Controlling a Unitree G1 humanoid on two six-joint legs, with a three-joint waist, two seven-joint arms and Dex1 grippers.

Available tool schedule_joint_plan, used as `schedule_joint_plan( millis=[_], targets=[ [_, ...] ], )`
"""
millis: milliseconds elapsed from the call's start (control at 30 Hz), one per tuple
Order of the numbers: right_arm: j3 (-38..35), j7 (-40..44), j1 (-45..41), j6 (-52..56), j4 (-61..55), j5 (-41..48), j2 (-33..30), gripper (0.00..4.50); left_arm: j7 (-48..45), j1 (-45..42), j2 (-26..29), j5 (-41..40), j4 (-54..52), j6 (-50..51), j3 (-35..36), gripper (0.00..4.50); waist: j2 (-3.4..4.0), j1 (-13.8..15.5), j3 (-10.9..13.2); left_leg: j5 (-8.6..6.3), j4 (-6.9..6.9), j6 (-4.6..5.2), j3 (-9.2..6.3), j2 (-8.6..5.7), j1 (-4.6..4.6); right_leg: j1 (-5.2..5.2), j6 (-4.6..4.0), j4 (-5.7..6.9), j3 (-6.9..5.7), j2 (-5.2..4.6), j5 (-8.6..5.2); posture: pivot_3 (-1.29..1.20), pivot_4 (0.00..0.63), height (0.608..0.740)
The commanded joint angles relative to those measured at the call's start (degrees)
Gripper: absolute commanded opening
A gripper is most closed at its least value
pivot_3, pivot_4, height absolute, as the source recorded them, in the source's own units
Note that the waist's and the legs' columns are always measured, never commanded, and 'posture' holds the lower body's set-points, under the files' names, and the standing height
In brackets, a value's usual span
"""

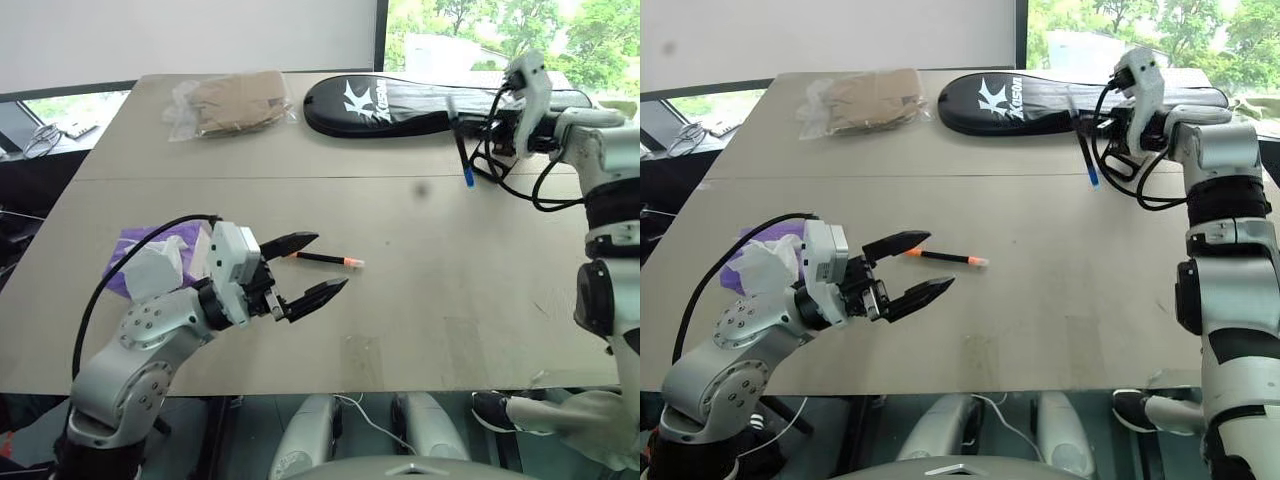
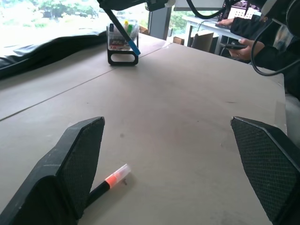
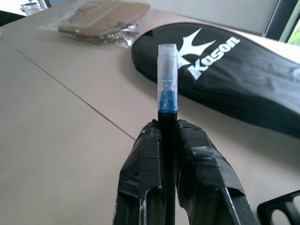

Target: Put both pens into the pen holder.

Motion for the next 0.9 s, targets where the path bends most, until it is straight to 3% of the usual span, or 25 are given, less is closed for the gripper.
schedule_joint_plan(
  millis=[33, 133, 267, 667, 900],
  targets=[
    [-3.6, -8.7, -5.0, -21.3, 6.6, -2.5, 0.3, 0.02, -0.5, -3.3, -0.3, 1.3, 1.8, -1.4, -1.2, 4.5, 0.0, 0.0, 0.0, 0.0, 0.0, 0.0, 0.03, 0.0, 0.03, 0.0, 0.0, 0.04, 0.02, 0.01, 0.0, 0.0, 0.15, 0.74],
    [-1.4, -15.7, -8.0, -36.8, 16.3, -8.2, 0.3, 0.02, -0.8, -5.5, -0.7, 2.5, 3.4, -2.2, -2.1, 4.5, 0.0, -0.2, 0.0, 0.01, 0.0, -0.01, 0.15, 0.02, 0.12, 0.0, 0.0, 0.11, 0.11, 0.09, 0.0, 0.0, 0.15, 0.74],
    [-2.1, -21.7, -9.5, -44.6, 24.4, -10.1, 1.7, 0.02, -0.1, -6.2, -1.3, 3.0, 3.5, -2.4, -2.3, 4.5, -0.01, -0.3, 0.0, 0.01, 0.0, -0.02, 0.24, 0.06, 0.12, 0.0, 0.0, 0.05, 0.21, 0.1, 0.0, 0.0, 0.15, 0.74],
    [-2.4, -25.4, -7.1, -52.1, 29.1, -12.2, 4.3, 0.02, 11.2, -7.3, -2.2, 0.4, -7.5, 5.1, -3.1, 4.5, -0.02, -0.2, 0.0, 0.02, 0.02, -0.02, 0.22, 0.08, 0.1, -0.01, 0.0, 0.07, 0.23, 0.11, 0.0, 0.0, 0.15, 0.74],
    [-1.3, -29.7, -5.7, -54.1, 30.6, -15.8, 4.3, 0.02, 11.5, -9.2, -1.1, -0.4, -6.1, 6.6, -1.8, 4.5, -0.01, -0.3, 0.0, 0.02, 0.03, -0.03, 0.24, 0.09, 0.11, 0.0, 0.0, 0.1, 0.25, 0.15, 0.0, 0.0, 0.15, 0.74]
  ],
)
